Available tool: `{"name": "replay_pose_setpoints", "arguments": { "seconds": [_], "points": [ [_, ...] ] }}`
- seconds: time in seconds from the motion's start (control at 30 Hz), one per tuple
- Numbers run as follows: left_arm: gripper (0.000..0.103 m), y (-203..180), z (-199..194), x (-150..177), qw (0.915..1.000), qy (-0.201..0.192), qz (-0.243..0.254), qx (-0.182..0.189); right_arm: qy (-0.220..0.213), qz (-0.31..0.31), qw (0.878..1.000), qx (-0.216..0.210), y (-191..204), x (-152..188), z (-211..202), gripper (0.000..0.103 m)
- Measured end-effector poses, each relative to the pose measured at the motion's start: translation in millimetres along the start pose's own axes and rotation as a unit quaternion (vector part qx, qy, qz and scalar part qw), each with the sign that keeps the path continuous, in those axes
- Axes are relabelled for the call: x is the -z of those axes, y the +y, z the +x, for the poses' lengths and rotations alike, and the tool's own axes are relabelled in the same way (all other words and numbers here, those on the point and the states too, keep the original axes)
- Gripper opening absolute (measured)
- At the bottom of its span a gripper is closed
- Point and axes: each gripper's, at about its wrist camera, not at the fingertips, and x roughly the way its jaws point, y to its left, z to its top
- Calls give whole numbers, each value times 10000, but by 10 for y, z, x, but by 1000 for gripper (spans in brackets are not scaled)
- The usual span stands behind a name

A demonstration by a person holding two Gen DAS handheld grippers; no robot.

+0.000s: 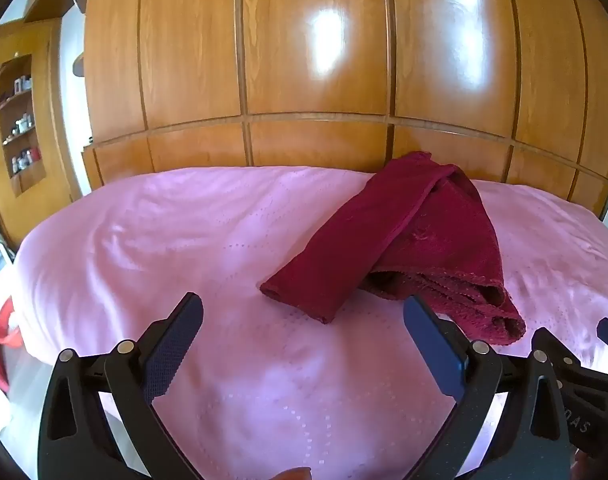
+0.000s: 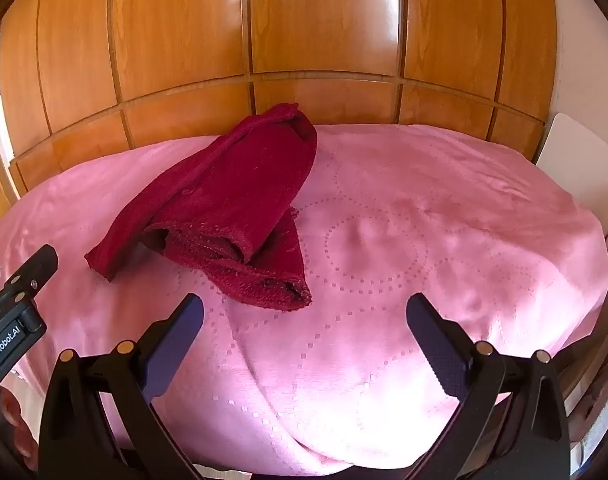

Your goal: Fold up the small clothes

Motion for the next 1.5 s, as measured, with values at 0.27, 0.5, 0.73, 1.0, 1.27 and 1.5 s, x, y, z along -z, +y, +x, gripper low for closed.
{"name": "replay_pose_setpoints", "arguments": {
  "seconds": [0.27, 0.5, 0.73, 1.0, 1.27, 1.5],
  "points": [
    [99, 2, 2, 1, 10000, 54, -29, 25, 4, 37, 10000, -3, 28, 5, 29, 101],
    [99, 58, 20, 108, 10000, -8, 6, 21, 37, 27, 10000, -60, 8, 6, 38, 101],
    [99, 57, 16, 64, 10000, 71, -38, 20, 58, 1, 10000, -52, 61, 34, 62, 101],
    [99, 106, 18, 80, 9999, 120, -74, -8, 124, 14, 9999, -108, 50, 38, 93, 101],
    [99, 173, 76, 93, 9995, 252, -162, -98, 168, 2, 9998, -129, 37, 47, 105, 101],
    [99, 187, 115, 94, 9993, 315, -190, -118, 230, 13, 9996, -169, 23, 65, 138, 101]
  ]
}}
